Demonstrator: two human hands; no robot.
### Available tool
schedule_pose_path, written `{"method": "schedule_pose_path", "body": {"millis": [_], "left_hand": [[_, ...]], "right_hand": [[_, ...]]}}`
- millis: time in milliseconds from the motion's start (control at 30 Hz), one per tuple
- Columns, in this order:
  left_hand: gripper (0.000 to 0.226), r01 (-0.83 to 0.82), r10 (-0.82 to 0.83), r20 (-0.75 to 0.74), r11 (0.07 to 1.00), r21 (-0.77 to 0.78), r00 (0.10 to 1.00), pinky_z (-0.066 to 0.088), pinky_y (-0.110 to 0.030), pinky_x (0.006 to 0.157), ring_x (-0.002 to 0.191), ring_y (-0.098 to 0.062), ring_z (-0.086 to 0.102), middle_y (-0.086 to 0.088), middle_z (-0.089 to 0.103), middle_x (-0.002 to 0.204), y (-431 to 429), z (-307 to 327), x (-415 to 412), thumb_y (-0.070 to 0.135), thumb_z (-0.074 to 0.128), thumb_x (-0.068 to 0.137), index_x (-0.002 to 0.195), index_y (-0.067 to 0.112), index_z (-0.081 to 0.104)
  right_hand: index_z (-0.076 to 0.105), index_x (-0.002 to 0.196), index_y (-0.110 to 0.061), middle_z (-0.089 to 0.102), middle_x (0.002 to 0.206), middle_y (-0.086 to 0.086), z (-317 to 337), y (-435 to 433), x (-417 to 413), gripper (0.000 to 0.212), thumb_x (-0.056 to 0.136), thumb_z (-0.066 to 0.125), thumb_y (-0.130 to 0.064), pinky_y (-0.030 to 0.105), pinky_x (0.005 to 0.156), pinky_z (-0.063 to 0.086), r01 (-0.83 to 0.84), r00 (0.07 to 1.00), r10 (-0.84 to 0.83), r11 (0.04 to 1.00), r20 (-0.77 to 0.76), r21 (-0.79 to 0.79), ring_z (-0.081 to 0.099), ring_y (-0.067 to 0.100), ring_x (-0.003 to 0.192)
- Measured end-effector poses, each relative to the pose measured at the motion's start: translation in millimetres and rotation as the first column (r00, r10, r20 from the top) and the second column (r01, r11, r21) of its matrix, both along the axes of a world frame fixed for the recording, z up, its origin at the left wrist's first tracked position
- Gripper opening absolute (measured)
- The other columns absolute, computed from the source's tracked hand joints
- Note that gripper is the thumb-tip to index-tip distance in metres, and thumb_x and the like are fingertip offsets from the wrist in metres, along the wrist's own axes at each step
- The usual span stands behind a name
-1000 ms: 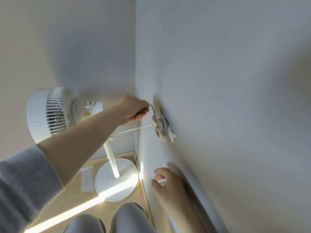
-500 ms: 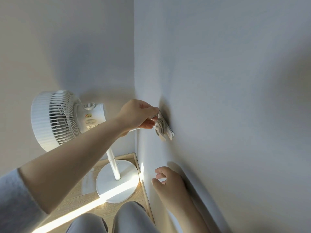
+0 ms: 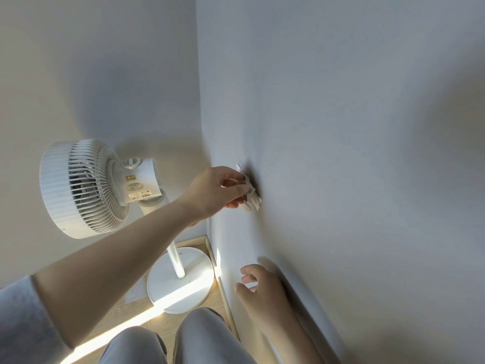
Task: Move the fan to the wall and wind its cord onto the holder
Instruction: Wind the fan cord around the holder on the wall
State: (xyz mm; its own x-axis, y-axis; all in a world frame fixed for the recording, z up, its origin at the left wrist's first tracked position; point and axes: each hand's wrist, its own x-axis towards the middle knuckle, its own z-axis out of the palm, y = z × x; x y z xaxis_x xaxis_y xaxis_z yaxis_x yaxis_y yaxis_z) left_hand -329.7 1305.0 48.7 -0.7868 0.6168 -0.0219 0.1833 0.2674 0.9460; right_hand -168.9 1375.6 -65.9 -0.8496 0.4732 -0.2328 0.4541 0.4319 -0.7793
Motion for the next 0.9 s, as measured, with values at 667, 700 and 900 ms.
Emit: {"method": "schedule_pose_path", "body": {"millis": [667, 700, 900], "left_hand": [[0.01, 0.095, -0.255, -0.767, 0.964, -0.248, 0.589, 0.046, -0.023, 0.063, 0.066, -0.01, 0.051, 0.003, 0.055, 0.083, -3, -2, 1, 0.014, 0.073, 0.076, 0.084, 0.011, 0.068], [0.009, 0.109, -0.279, -0.786, 0.958, -0.264, 0.552, 0.045, -0.022, 0.063, 0.067, -0.009, 0.05, 0.004, 0.055, 0.082, -3, -2, -1, 0.015, 0.073, 0.075, 0.082, 0.011, 0.068], [0.016, 0.037, -0.222, -0.833, 0.971, -0.236, 0.506, 0.05, -0.036, 0.063, 0.073, -0.022, 0.059, 0.0, 0.062, 0.082, 0, -12, -2, 0.029, 0.07, 0.076, 0.083, 0.015, 0.066]], "right_hand": [[0.056, 0.12, -0.027, 0.062, 0.112, -0.012, -6, 1, -1, 0.034, 0.086, 0.052, -0.026, 0.02, 0.083, 0.05, -0.01, 1.0, 0.01, 1.0, -0.011, 0.01, 0.062, 0.006, 0.096], [0.056, 0.12, -0.028, 0.062, 0.113, -0.012, -6, 1, -1, 0.034, 0.086, 0.052, -0.027, 0.02, 0.084, 0.05, -0.013, 1.0, 0.013, 1.0, -0.008, 0.015, 0.062, 0.005, 0.096], [0.057, 0.119, -0.028, 0.06, 0.109, -0.014, -8, 2, -1, 0.033, 0.086, 0.052, -0.027, 0.018, 0.082, 0.049, -0.011, 1.0, 0.011, 1.0, -0.007, 0.018, 0.061, 0.004, 0.095]]}}
